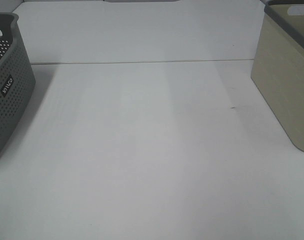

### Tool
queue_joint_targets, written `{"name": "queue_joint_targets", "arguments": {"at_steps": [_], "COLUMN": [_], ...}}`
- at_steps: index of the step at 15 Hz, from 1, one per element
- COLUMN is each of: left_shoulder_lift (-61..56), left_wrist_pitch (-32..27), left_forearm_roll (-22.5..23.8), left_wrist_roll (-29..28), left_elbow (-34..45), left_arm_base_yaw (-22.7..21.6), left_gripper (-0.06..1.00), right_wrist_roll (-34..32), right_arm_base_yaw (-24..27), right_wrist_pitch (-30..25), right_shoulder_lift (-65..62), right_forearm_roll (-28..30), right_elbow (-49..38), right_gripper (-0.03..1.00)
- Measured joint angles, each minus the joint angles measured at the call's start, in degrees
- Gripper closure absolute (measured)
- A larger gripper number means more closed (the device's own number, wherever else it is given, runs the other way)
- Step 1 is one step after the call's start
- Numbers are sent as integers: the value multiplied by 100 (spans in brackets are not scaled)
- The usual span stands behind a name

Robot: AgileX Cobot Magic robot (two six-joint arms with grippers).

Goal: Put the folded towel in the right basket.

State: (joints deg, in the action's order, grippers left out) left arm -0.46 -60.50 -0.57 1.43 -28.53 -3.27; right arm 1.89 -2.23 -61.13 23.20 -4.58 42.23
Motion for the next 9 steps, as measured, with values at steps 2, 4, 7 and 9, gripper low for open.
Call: {"name": "queue_joint_targets", "arguments": {"at_steps": [2,4,7,9], "left_shoulder_lift": [0,0,0,0], "left_wrist_pitch": [0,0,0,0], "left_forearm_roll": [0,0,0,0], "left_wrist_roll": [0,0,0,0], "left_elbow": [0,0,0,0], "left_arm_base_yaw": [0,0,0,0], "left_gripper": [-3,-3,-3,-3], "right_wrist_roll": [0,0,0,0], "right_arm_base_yaw": [0,0,0,0], "right_wrist_pitch": [-80,-109,-115,-6], "right_shoulder_lift": [-665,-1421,-2217,-2343], "right_forearm_roll": [23,23,23,23], "right_elbow": [-241,-561,-1175,-1324], "right_gripper": [-2,-2,-2,-2]}}
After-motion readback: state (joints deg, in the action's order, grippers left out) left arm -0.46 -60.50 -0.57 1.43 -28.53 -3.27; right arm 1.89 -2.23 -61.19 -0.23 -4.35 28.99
